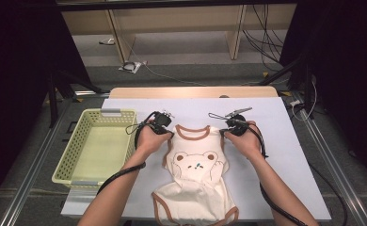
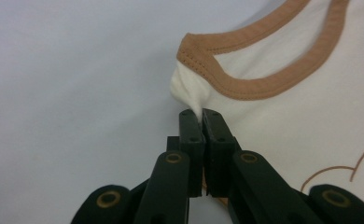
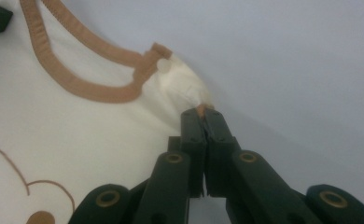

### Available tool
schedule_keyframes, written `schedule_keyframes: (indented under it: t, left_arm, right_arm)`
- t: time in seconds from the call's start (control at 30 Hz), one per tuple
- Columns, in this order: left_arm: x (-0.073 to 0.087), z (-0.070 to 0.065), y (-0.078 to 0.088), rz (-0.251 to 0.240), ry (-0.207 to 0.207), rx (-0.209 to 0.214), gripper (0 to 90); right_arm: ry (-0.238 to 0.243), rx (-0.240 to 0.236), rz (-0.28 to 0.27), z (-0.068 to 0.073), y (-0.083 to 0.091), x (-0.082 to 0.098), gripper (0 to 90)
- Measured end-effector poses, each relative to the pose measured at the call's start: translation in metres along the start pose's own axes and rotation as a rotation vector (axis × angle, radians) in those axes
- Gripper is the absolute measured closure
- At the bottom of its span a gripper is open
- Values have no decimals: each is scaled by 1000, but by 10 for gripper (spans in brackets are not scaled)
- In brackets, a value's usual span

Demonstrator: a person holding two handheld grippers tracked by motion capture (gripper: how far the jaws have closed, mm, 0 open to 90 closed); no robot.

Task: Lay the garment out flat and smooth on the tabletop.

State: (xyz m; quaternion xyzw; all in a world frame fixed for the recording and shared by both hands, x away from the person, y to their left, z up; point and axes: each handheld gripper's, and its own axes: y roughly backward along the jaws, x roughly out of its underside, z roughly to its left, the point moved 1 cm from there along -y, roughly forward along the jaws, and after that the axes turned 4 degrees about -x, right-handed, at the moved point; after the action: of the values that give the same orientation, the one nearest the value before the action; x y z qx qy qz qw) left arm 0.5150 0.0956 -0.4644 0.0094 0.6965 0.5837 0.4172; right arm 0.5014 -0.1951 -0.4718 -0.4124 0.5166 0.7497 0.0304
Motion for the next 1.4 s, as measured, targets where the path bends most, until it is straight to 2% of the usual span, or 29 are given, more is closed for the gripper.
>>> schedule_keyframes:
  t: [0.03, 0.07, 0.1, 0.13, 0.17, 0.2, 0.23, 0.27, 0.37, 0.53, 0.57, 0.6, 0.67, 0.73, 0.8, 0.83, 0.87, 0.9, 1.0, 1.03, 1.07, 1.1, 1.13, 1.23, 1.27, 1.3, 1.33, 1.37, 1.4]
  left_arm:
    - [-3, 2, 3, -14, 3, -8, 875]
    - [-7, 4, 6, -26, 4, -17, 875]
    - [-11, 5, 9, -38, 4, -26, 874]
    - [-15, 5, 11, -52, 3, -38, 874]
    - [-20, 6, 13, -65, 2, -50, 873]
    - [-24, 7, 16, -72, -3, -61, 873]
    - [-32, 8, 19, -82, -16, -86, 872]
    - [-32, 8, 19, -82, -16, -86, 872]
    - [-47, 12, 26, -97, -29, -129, 871]
    - [-61, 14, 31, -103, -48, -170, 868]
    - [-66, 15, 32, -108, -58, -203, 868]
    - [-66, 15, 32, -108, -58, -203, 875]
    - [-70, 17, 32, -104, -79, -260, 882]
    - [-70, 19, 30, -87, -76, -277, 864]
    - [-65, 18, 26, -81, -73, -272, 833]
    - [-59, 15, 23, -80, -76, -257, 815]
    - [-59, 15, 23, -80, -76, -257, 807]
    - [-51, 11, 21, -76, -81, -241, 798]
    - [-43, 7, 21, -62, -99, -221, 772]
    - [-39, 5, 21, -66, -105, -211, 768]
    - [-35, 3, 23, -70, -108, -202, 768]
    - [-26, -1, 26, -79, -109, -176, 759]
    - [-26, -1, 26, -79, -109, -176, 754]
    - [-5, -4, 31, -67, -104, -132, 738]
    - [-5, -4, 31, -67, -104, -132, 730]
    - [1, -5, 31, -55, -101, -122, 730]
    - [5, -5, 29, -43, -98, -115, 721]
    - [13, -5, 27, -17, -93, -102, 703]
    - [13, -5, 27, -17, -93, -102, 693]
  right_arm:
    - [23, 18, -25, -1, 5, -6, 889]
    - [23, 18, -25, -1, 5, -6, 889]
    - [38, 45, -47, 1, 8, -12, 889]
    - [38, 45, -47, 1, 8, -12, 889]
    - [56, 65, -64, 2, 12, -19, 888]
    - [56, 65, -64, 2, 12, -19, 888]
    - [67, 89, -83, 3, 16, -25, 888]
    - [67, 89, -83, 3, 16, -25, 888]
    - [112, 130, -116, 5, 25, -38, 888]
    - [150, 171, -129, 7, 30, -49, 886]
    - [159, 186, -128, 8, 30, -52, 886]
    - [159, 186, -128, 8, 30, -52, 886]
    - [168, 202, -124, 8, 29, -54, 885]
    - [172, 214, -113, 7, 26, -53, 882]
    - [168, 200, -100, 6, 20, -50, 860]
    - [158, 175, -63, 5, 12, -44, 791]
    - [154, 170, -57, 4, 9, -41, 768]
    - [150, 174, -46, 4, 8, -38, 737]
    - [128, 174, -38, 1, 9, -31, 699]
    - [113, 203, -34, -2, 15, -25, 692]
    - [113, 203, -34, -2, 15, -25, 692]
    - [101, 200, -28, -5, 22, -18, 694]
    - [101, 200, -28, -5, 22, -18, 694]
    - [65, 126, 4, -7, 33, 4, 710]
    - [54, 102, 25, -7, 34, 9, 710]
    - [54, 102, 25, -7, 34, 9, 710]
    - [40, 79, 33, -7, 35, 15, 709]
    - [7, 43, 50, -7, 37, 24, 707]
    - [7, 43, 50, -7, 37, 24, 707]
